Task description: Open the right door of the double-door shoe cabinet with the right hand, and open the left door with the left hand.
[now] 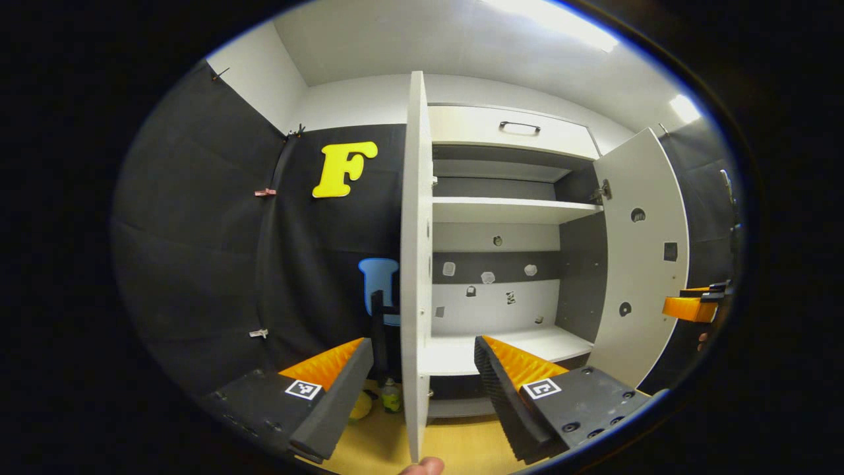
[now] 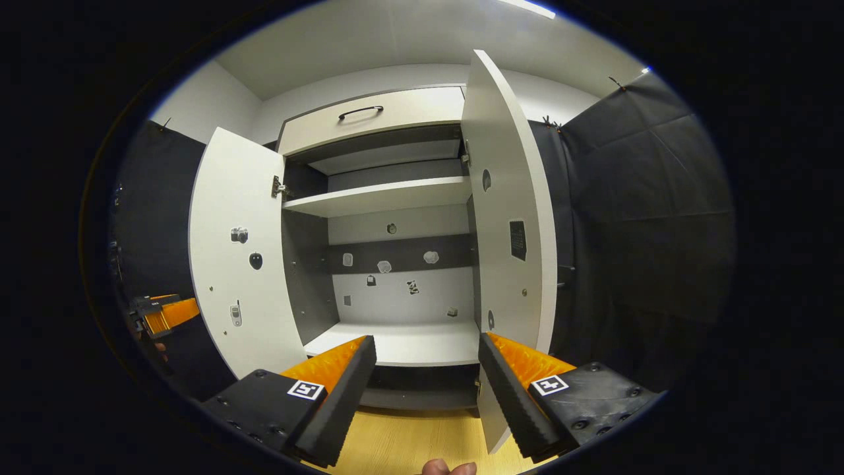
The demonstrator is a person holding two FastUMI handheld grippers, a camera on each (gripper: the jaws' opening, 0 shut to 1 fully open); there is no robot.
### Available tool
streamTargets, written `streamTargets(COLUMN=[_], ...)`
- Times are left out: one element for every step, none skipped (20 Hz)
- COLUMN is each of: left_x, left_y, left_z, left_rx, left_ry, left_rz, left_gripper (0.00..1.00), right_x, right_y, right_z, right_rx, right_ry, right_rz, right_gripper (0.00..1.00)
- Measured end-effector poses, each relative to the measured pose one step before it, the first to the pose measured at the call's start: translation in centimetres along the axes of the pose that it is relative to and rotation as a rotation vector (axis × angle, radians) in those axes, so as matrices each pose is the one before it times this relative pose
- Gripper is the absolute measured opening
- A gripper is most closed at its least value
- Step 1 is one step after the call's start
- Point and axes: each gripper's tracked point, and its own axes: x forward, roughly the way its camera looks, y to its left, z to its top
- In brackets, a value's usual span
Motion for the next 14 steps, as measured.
streamTargets(left_x=[-0.241,-0.042,0.121,0.155,0.098,0.139,0.196,0.199,0.135,0.172,0.148,0.101,0.116,0.064], left_y=[-0.501,-0.352,-0.504,-0.437,-0.505,-0.572,-0.540,-0.412,-0.422,-0.405,-0.265,-0.347,-0.452,-0.403], left_z=[-0.146,-0.062,0.040,-0.019,-0.070,0.019,0.021,-0.017,-0.060,-0.073,-0.060,-0.132,-0.234,-0.144], left_rx=[-0.00674,0.00064,0.00509,0.00202,-0.00017,-0.00104,0.00161,0.00430,0.00504,0.00177,-0.00228,-0.00378,-0.00600,-0.00561], left_ry=[0.00084,0.00025,-0.00043,0.00011,0.00094,0.00038,-0.00005,0.00032,0.00127,0.00094,0.00118,0.00254,0.00465,0.00202], left_rz=[-0.00942,-0.00210,-0.00404,-0.00600,-0.00827,-0.01113,-0.01375,-0.00828,-0.00848,-0.00816,-0.00835,-0.00891,-0.01115,-0.00954], left_gripper=[0.94,0.95,0.95,0.95,0.95,0.95,0.95,0.95,0.95,0.95,0.95,0.95,0.95,0.95], right_x=[-0.104,0.015,0.045,-0.023,-0.017,0.014,0.026,-0.016,0.021,0.050,0.015,0.063,0.079,0.039], right_y=[-0.005,-0.033,-0.043,-0.195,-0.185,-0.099,-0.028,-0.118,-0.146,0.001,0.122,0.030,0.000,0.024], right_z=[0.045,0.057,0.020,0.050,-0.018,-0.041,-0.021,0.059,0.074,0.023,0.002,0.029,-0.005,-0.073], right_rx=[0.00108,0.00088,0.00012,-0.00082,-0.00096,-0.00219,-0.00351,-0.00436,-0.00367,-0.00074,0.00147,0.00164,0.00125,0.00067], right_ry=[-0.00331,-0.00230,-0.00131,-0.00116,0.00111,0.00223,-0.00033,-0.00217,-0.00166,0.00033,-0.00085,0.00009,-0.00004,0.00190], right_rz=[0.00022,-0.00166,-0.00363,-0.00390,-0.00606,-0.00453,-0.00325,-0.00585,-0.00340,-0.00057,0.00005,0.00104,-0.00013,0.00051], right_gripper=[0.98,0.98,0.98,0.98,0.98,0.98,0.98,0.98,0.98,0.98,0.98,0.98,0.98,0.98])
